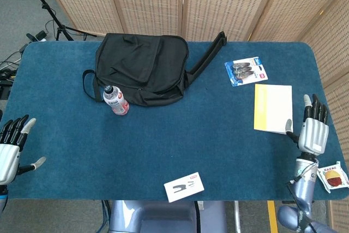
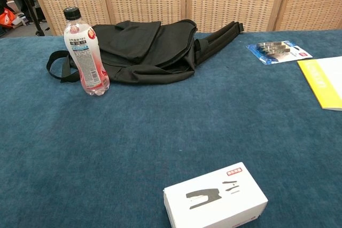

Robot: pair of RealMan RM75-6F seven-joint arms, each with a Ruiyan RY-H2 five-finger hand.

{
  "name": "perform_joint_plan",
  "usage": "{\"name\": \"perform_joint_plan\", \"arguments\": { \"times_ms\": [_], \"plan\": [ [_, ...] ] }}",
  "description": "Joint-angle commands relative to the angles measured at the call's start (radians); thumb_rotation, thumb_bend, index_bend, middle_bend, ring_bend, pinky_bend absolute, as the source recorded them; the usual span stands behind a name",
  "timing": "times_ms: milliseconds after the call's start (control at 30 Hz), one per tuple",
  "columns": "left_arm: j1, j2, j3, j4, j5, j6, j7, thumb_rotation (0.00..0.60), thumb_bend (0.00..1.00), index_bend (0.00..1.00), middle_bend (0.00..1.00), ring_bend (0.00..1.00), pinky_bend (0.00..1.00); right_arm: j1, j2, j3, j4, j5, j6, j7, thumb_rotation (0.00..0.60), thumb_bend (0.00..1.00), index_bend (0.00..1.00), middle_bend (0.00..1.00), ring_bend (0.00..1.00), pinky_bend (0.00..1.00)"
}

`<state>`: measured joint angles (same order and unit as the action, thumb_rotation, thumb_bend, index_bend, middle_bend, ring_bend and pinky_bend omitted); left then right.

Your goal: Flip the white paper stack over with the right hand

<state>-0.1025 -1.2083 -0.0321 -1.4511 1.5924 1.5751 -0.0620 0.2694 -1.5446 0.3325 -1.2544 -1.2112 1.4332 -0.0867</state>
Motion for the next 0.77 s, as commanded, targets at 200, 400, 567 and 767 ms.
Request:
{"name": "perform_joint_plan", "arguments": {
  "times_ms": [200, 400, 567, 767],
  "plan": [
    [-0.001, -0.005, 0.002, 0.002, 0.003, -0.002, 0.011, 0.553, 0.06, 0.00, 0.00, 0.00, 0.00, -0.058, 0.136, -0.166, -0.007, -0.200, 0.014, 0.024, 0.600, 0.43, 0.00, 0.00, 0.00, 0.00],
    [-0.002, -0.013, -0.001, 0.014, -0.001, -0.005, 0.015, 0.552, 0.06, 0.00, 0.00, 0.00, 0.00, -0.115, 0.153, -0.229, 0.051, -0.289, 0.122, -0.010, 0.600, 0.37, 0.00, 0.00, 0.00, 0.00],
    [-0.004, -0.017, -0.001, 0.022, -0.004, -0.009, 0.017, 0.553, 0.06, 0.00, 0.00, 0.00, 0.00, -0.130, 0.165, -0.245, 0.058, -0.317, 0.149, -0.041, 0.600, 0.36, 0.00, 0.00, 0.00, 0.00],
    [-0.003, -0.016, -0.003, 0.024, -0.008, -0.009, 0.014, 0.552, 0.06, 0.00, 0.00, 0.00, 0.00, -0.134, 0.186, -0.260, 0.021, -0.331, 0.139, -0.059, 0.600, 0.36, 0.00, 0.00, 0.00, 0.00]
  ]
}}
